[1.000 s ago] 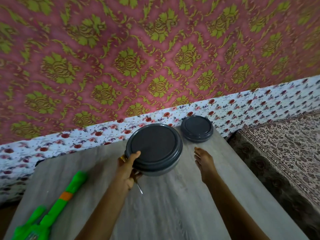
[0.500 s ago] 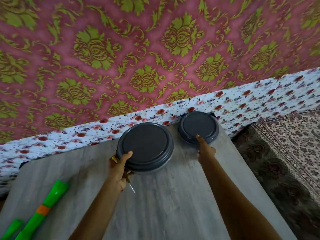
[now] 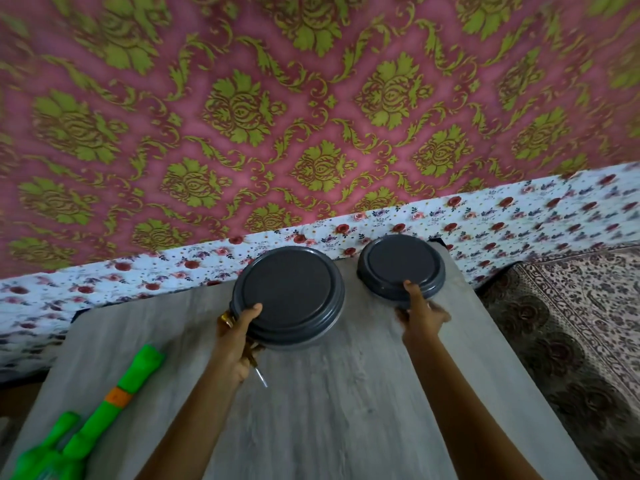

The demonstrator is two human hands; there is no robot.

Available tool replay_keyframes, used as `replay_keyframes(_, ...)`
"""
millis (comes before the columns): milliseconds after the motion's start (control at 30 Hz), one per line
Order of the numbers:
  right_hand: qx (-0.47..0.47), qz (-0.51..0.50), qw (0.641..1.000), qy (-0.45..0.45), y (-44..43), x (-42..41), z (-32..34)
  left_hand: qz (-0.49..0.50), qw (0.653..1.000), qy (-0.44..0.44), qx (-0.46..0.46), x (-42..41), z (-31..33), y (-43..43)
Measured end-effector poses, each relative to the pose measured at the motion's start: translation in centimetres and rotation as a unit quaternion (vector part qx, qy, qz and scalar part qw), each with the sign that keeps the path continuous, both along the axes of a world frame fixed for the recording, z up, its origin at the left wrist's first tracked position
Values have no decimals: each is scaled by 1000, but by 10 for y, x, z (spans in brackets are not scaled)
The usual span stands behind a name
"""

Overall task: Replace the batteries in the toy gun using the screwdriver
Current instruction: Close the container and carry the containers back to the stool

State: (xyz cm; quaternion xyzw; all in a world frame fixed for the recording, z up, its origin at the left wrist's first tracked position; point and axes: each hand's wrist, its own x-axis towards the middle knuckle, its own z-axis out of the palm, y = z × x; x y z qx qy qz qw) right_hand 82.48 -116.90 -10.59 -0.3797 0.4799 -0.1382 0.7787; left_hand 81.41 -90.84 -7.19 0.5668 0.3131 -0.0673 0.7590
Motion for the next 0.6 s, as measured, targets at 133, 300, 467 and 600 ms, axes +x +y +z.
replay_keyframes(133,0,43,999,-33,38,-35,25,28,999,-21,-6,-24,14,40)
replay_keyframes(300,-21,84,995,-45,108,-67,41,52,998,-42,-12,-58,27,107)
replay_keyframes(467,-27,134,988,-67,201,-91,45,70,996,-53,-3,-101,37,197)
replay_keyframes(600,-13,176,982,-66,274,-101,49,119,991,-56,9,-134,41,271)
